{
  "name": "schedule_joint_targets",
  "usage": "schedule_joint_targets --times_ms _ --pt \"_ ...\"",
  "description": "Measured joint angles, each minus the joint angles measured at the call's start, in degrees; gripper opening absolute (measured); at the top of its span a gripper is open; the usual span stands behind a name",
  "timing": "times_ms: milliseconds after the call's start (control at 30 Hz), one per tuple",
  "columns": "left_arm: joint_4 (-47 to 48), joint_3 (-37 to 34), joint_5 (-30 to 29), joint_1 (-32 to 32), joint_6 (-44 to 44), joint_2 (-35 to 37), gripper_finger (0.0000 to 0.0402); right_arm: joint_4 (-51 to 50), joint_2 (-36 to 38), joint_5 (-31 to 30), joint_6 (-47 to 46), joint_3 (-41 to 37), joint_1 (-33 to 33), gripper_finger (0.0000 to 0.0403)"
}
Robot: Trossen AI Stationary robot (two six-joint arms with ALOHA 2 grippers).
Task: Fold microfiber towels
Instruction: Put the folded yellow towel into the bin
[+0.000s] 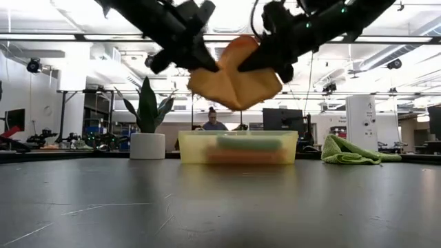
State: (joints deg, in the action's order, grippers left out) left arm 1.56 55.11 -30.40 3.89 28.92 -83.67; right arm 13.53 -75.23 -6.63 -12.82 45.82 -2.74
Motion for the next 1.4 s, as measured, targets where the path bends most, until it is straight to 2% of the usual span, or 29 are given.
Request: schedule_joint_targets --times_ms 133,233,433,700,1100,1267,1400 --pt "-3.1 0.2 4.9 -6.9 -5.0 -0.9 0.0000 -0.5 0.2 0.0 0.0 0.0 -5.8 0.0013" --pt "-3.6 0.2 8.0 -11.4 -5.4 -1.9 0.0000 -1.0 -1.0 0.7 -0.8 0.0 -9.6 0.0013" --pt "-4.3 0.2 12.1 -16.5 -5.7 -5.6 0.0000 -3.4 -3.3 1.1 -2.0 0.0 -14.9 0.0013" --pt "-8.1 0.6 13.1 -18.2 -5.8 -11.5 0.0000 -4.0 -6.1 0.8 -2.3 0.2 -16.4 0.0013" --pt "-12.1 0.6 13.1 -19.3 -8.3 -14.4 0.0001 -5.3 -7.9 -1.1 -3.2 0.7 -17.1 0.0013" --pt "-12.1 0.6 13.1 -19.3 -7.6 -15.3 0.0028 -6.1 -7.9 -1.3 -3.3 0.7 -17.1 0.0017" --pt "-12.1 0.6 13.1 -19.4 -7.2 -15.5 0.0065 -6.3 -7.8 -1.3 -3.8 0.7 -17.2 0.0049"
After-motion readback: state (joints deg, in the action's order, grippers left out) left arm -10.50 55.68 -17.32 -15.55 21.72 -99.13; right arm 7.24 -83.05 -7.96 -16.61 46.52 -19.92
